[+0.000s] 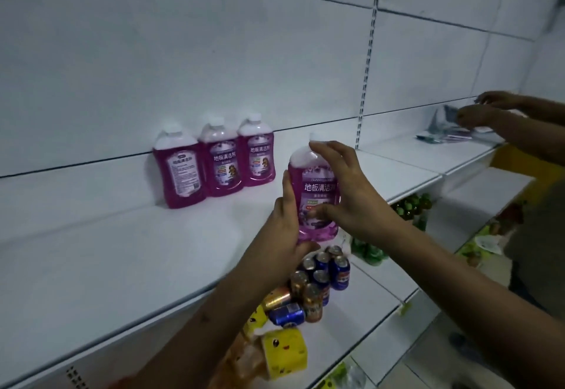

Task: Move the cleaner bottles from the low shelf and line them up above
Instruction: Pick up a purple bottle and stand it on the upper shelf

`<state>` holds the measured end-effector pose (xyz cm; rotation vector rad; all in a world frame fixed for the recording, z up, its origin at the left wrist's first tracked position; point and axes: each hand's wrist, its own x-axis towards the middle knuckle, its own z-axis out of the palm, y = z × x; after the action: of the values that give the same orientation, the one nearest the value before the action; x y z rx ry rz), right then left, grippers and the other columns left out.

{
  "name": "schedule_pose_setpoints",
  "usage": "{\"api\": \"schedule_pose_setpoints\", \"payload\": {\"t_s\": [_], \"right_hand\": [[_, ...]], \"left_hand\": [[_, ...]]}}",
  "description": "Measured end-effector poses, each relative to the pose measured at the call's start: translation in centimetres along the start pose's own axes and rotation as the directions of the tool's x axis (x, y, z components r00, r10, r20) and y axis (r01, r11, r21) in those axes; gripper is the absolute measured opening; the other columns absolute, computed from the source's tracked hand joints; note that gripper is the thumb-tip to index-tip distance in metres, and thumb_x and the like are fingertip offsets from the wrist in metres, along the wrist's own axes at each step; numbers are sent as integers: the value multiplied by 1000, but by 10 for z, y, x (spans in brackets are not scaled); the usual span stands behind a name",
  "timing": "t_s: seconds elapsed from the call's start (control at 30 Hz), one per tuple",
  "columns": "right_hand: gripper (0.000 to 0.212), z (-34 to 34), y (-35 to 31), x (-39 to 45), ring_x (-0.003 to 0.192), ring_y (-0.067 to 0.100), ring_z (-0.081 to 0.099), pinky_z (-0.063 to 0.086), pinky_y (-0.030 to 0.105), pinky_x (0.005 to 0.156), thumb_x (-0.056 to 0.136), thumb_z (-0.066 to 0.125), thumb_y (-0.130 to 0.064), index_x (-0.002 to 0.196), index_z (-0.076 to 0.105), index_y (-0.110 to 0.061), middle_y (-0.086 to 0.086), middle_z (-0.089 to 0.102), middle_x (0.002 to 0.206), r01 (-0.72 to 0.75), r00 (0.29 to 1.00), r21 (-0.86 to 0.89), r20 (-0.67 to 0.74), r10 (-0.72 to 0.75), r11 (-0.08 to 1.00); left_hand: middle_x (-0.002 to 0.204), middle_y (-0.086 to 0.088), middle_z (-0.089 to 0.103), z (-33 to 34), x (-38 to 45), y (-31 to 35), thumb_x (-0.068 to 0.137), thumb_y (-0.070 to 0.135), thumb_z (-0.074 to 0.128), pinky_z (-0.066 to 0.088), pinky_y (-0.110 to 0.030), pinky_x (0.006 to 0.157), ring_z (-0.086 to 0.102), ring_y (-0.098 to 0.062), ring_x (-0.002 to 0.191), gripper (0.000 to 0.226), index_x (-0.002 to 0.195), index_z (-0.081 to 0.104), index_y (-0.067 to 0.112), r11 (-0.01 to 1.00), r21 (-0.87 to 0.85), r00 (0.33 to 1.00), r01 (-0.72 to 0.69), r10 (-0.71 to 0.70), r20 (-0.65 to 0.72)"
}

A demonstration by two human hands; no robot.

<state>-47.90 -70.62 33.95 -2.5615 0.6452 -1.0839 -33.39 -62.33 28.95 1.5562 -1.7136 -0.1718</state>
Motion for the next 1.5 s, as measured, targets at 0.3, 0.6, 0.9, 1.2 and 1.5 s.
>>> {"api": "schedule_pose_setpoints", "payload": {"t_s": [0.3, 0.6, 0.9, 1.2, 1.5], "right_hand": [[93, 34, 120, 95, 116, 9, 40, 58, 27, 82, 78, 75, 2, 146, 25, -34, -2, 7, 154, 64, 998, 4, 6, -64, 998], [77, 80, 199, 193, 129, 29, 40, 45, 47, 103, 83, 68, -19, 146, 25, -27, 12, 16, 152, 329, 943, 65, 31, -331, 942], [88, 67, 202, 198, 135, 53, 29, 33, 61, 105, 79, 29, -84, 150, 18, -32, 29, 9, 157, 381, 924, -108, 24, -381, 918], [48, 29, 0, 16, 133, 16, 43, 39, 44, 109, 93, 61, -33, 137, 48, -20, 1, 47, 141, 418, 838, 476, 126, -530, 774], [38, 90, -152, -139, 119, -2, 50, 45, 24, 99, 92, 61, -34, 129, 53, -33, -16, 54, 130, 99, 682, 721, 453, -575, 685]], "left_hand": [[145, 13, 35, 2, 8, -19, 96, 45, 49, 24, -22, 111, 27, -6, 135, 57, 147, 29, 29, 956, 261, 982, 134, -164, 97], [114, 31, 59, -7, 11, -12, 91, 56, 42, 38, -2, 87, 50, 14, 111, 34, 116, 58, 39, 926, 31, 925, 377, -375, -62], [111, 9, 64, -4, -1, 5, 93, 27, 51, 44, -16, 91, 59, -5, 109, 23, 108, 67, 19, 947, 5, 810, 323, -273, -518], [124, 15, 55, -10, -150, 52, 92, 31, 53, 50, -35, 97, 53, -9, 120, 31, 123, 55, 28, 908, -19, 621, 419, -302, -723], [118, 8, 60, -26, -338, 98, 91, 34, 55, 54, -34, 90, 59, -8, 111, 35, 124, 56, 20, 814, -76, 478, 576, -411, -776]]}}
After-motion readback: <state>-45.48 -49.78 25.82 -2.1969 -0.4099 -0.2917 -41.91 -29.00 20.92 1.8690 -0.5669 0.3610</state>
